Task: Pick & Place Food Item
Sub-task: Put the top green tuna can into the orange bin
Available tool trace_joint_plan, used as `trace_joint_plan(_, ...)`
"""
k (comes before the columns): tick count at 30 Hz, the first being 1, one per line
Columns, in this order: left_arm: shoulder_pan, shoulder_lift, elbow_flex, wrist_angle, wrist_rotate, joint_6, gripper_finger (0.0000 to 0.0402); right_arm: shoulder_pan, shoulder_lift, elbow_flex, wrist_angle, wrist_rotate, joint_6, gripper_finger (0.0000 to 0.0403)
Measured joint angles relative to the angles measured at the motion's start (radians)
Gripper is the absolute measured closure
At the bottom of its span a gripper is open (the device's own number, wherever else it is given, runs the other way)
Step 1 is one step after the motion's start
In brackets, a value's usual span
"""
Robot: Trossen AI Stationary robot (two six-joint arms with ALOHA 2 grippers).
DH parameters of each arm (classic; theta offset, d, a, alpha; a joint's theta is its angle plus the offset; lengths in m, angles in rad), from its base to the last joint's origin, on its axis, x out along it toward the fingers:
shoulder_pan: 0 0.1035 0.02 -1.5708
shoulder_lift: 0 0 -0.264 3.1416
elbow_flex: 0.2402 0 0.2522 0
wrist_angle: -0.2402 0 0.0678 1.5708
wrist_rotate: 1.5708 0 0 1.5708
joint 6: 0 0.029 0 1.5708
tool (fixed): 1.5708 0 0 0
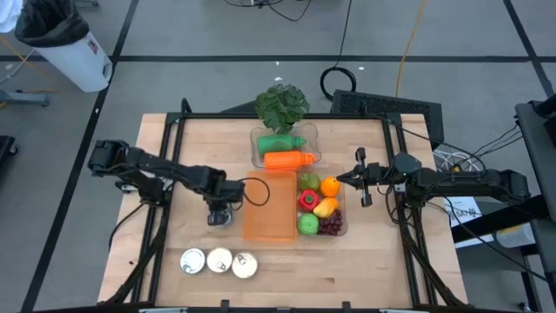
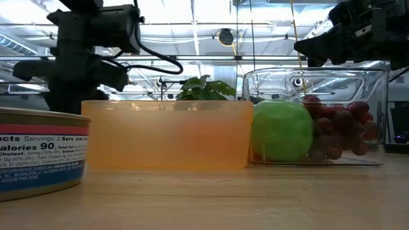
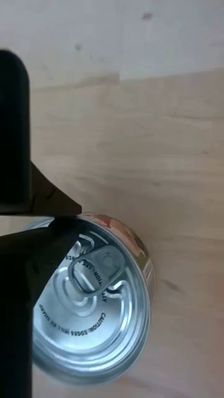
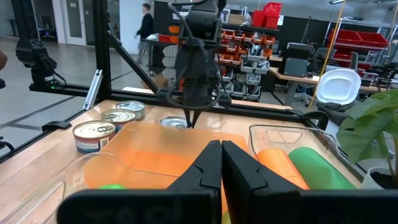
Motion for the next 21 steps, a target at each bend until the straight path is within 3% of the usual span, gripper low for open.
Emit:
trace_joint_plan(11,0.057,0.002,0.001,0.003,0.055,-0.001,0.0383,0.0,0.0,0.0,0.0,0.0,0.0,0.0403)
trace_joint_plan(21,0.033,-0.11,0.042,-0.058,-0.068,-0.053,0.0388,0.0,0.0,0.0,0.0,0.0,0.0,0.0403)
